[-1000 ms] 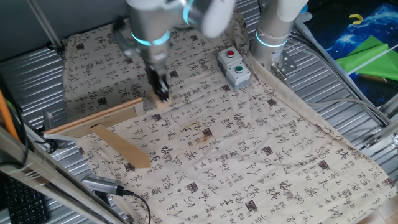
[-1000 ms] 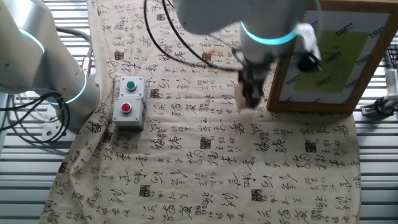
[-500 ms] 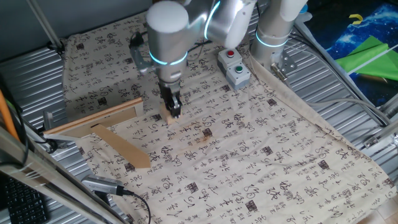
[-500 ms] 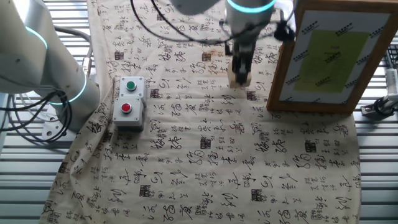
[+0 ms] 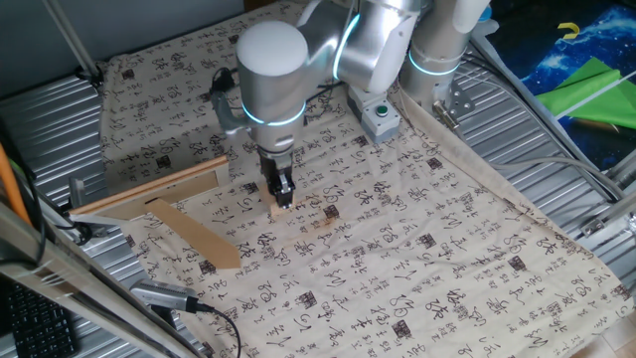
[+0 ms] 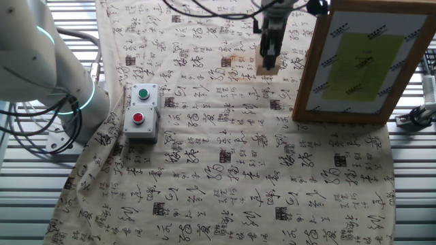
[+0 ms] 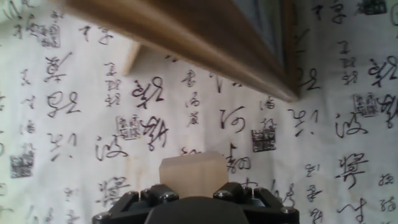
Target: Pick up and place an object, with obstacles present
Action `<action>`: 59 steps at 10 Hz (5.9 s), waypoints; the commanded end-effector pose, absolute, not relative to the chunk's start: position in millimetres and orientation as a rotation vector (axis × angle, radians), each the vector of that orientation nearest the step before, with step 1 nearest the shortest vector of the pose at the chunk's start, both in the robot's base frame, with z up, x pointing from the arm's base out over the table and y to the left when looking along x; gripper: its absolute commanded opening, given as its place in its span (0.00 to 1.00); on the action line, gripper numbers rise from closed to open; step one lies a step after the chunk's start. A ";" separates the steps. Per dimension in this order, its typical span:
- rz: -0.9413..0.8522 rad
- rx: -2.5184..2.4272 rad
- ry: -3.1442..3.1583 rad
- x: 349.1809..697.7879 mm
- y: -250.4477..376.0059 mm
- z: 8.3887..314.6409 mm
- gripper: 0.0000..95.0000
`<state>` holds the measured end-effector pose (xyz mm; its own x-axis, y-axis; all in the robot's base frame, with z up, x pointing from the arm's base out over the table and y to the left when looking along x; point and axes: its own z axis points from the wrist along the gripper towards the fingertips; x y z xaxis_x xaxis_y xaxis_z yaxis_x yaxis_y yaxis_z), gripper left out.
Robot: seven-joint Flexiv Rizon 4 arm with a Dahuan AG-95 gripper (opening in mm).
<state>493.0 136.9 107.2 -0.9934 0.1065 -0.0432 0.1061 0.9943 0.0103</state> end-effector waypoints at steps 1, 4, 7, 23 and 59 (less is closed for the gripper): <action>0.011 0.179 3.097 498.8 147.1 111.3 0.00; 0.005 0.181 3.100 504.4 155.8 112.5 0.00; 0.004 0.167 3.102 507.5 164.0 119.3 0.00; 0.004 -0.361 3.039 512.2 177.2 129.0 0.00; 0.019 0.125 3.100 509.9 340.0 59.7 0.00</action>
<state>510.2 340.4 58.3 -0.9958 0.0831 -0.0380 0.0826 0.9965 0.0136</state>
